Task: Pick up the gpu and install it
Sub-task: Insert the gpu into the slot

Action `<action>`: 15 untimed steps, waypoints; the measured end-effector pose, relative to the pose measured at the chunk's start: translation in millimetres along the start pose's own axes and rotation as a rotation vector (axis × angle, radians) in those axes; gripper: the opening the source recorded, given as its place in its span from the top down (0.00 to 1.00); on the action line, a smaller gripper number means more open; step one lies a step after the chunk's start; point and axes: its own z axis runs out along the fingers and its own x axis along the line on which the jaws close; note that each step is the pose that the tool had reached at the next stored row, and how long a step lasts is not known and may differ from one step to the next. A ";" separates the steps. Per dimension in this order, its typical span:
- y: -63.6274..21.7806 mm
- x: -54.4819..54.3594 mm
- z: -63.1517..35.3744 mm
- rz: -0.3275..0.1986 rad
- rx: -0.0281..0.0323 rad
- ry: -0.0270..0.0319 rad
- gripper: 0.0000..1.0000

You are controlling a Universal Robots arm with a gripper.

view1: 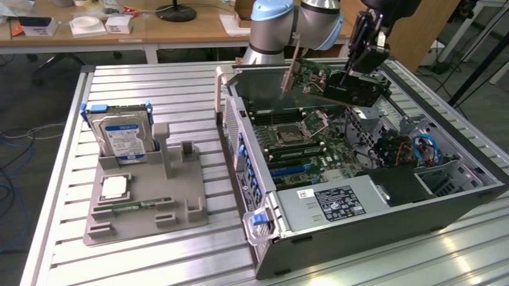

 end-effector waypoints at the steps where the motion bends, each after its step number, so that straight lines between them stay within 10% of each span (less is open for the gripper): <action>1: 0.0 0.0 0.0 -0.010 -0.0002 0.0005 0.74; 15: -0.1 -0.1 0.0 -0.133 -0.0029 0.0071 0.74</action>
